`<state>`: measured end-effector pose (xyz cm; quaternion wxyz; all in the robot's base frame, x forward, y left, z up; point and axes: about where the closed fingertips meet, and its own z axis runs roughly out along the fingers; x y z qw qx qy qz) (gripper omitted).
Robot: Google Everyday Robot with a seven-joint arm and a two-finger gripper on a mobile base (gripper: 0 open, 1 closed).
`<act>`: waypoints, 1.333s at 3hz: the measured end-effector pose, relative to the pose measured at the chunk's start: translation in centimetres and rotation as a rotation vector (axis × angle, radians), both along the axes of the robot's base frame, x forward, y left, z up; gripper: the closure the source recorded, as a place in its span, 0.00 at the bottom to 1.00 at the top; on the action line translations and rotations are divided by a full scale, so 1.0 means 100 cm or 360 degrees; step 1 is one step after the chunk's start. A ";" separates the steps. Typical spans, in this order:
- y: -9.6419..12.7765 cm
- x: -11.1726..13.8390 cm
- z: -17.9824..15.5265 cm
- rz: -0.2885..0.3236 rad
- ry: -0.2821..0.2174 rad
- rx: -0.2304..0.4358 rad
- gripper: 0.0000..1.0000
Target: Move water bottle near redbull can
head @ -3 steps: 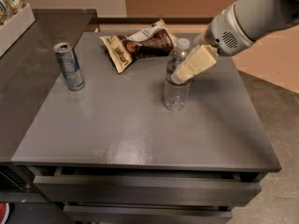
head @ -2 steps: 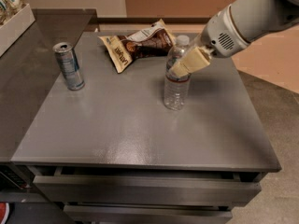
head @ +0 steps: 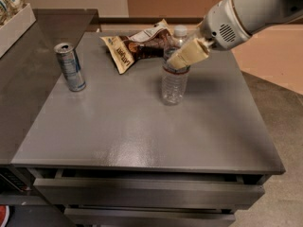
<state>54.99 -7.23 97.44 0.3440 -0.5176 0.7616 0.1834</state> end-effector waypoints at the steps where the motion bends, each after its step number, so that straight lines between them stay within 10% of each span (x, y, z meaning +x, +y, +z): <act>1: 0.020 0.011 0.025 0.0038 -0.0096 0.0031 1.00; 4: 0.111 0.057 0.059 0.0225 -0.0238 0.0069 1.00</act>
Offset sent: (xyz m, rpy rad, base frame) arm 0.0518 0.0803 0.0679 0.0539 -0.1707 0.0898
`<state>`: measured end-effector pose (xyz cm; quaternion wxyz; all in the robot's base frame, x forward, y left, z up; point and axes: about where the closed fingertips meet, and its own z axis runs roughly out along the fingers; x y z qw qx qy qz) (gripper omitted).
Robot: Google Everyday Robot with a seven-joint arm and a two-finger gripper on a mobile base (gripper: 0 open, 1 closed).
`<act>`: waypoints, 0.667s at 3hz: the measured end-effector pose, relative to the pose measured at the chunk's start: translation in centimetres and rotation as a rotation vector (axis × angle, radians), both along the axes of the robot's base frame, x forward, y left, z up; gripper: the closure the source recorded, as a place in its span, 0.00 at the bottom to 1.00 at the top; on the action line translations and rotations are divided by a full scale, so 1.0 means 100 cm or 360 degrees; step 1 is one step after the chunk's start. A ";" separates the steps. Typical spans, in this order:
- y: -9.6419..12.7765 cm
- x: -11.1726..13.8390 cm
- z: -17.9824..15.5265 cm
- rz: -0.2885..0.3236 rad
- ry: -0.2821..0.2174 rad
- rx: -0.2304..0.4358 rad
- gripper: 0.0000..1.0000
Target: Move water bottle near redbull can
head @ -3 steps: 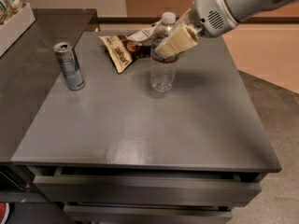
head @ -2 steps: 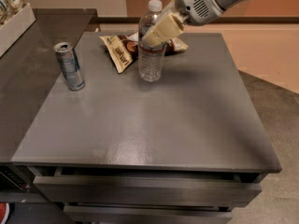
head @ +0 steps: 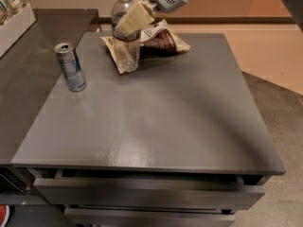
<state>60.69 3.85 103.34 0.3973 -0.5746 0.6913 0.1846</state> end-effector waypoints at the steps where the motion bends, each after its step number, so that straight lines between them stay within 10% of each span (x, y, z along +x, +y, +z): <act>1: 0.029 0.003 -0.006 0.0081 0.0018 -0.0021 1.00; 2: 0.053 0.002 -0.019 0.0143 0.0060 -0.0051 1.00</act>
Offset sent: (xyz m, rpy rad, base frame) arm 0.0010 0.0789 -0.0345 -0.0547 0.0700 0.1325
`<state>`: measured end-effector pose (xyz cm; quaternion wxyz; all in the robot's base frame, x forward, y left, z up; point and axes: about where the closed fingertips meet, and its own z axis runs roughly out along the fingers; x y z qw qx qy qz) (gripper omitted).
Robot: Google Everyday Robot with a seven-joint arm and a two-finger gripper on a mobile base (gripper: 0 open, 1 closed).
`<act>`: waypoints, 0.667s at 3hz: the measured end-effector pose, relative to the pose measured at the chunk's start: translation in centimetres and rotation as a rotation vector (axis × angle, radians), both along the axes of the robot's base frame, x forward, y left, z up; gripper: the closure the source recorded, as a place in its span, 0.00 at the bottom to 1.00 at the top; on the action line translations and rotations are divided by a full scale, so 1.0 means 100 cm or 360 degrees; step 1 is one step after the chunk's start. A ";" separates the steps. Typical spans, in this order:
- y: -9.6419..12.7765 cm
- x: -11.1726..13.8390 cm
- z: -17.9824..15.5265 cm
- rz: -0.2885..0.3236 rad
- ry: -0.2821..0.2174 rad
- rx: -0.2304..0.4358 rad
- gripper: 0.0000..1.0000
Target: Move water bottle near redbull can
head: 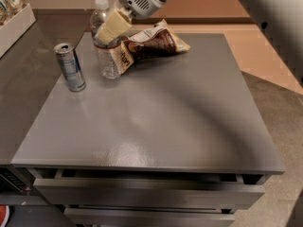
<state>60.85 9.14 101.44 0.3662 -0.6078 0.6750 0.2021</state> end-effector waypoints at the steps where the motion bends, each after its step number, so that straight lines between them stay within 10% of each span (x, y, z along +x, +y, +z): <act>1: 0.022 -0.006 -0.015 0.0059 0.0042 -0.0034 1.00; 2: 0.038 -0.012 -0.025 0.0097 0.0070 -0.0062 0.84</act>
Offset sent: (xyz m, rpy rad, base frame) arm -0.0174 0.0547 -0.0368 -0.0608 0.0642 0.0839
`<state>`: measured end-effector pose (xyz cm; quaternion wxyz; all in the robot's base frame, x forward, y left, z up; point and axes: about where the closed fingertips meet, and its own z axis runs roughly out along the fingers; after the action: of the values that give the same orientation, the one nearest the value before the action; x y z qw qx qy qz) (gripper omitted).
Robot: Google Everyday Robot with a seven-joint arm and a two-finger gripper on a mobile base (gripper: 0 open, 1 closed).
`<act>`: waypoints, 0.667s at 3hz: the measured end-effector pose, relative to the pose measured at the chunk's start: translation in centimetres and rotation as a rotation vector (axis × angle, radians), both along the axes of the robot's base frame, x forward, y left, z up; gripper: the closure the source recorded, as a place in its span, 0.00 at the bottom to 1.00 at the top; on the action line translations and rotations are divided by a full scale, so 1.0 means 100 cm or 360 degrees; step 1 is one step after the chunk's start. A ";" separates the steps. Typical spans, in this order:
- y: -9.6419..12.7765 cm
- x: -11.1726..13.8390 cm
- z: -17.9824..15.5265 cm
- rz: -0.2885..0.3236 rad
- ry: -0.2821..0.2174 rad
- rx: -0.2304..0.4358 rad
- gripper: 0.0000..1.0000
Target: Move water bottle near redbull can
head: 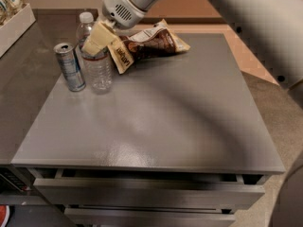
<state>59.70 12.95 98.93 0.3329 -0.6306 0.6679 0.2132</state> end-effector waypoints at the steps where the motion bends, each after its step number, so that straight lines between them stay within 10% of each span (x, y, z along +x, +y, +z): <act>1: 0.009 -0.002 -0.010 -0.0003 0.0027 -0.0001 0.60; 2: 0.016 -0.003 -0.018 -0.0002 0.0051 -0.0008 0.38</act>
Offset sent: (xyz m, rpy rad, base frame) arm -0.0020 0.0197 -0.0263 -0.0085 0.0491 -0.0077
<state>59.42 14.50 97.14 0.3205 -0.6275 0.6741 0.2215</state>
